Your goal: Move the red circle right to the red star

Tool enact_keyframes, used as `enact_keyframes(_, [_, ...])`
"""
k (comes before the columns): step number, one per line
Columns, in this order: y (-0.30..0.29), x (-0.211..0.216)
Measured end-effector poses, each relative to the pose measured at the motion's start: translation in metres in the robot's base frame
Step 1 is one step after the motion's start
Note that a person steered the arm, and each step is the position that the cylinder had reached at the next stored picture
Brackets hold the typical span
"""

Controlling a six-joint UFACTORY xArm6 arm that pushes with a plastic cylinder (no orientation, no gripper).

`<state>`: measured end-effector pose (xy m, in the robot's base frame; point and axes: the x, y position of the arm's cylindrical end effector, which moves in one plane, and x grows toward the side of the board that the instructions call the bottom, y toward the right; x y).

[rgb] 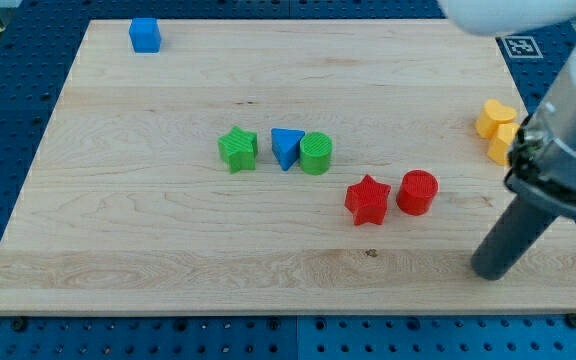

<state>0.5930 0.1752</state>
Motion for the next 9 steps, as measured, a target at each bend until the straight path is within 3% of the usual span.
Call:
enact_keyframes(3, [-0.035,-0.001])
enact_keyframes(9, [-0.076,-0.074])
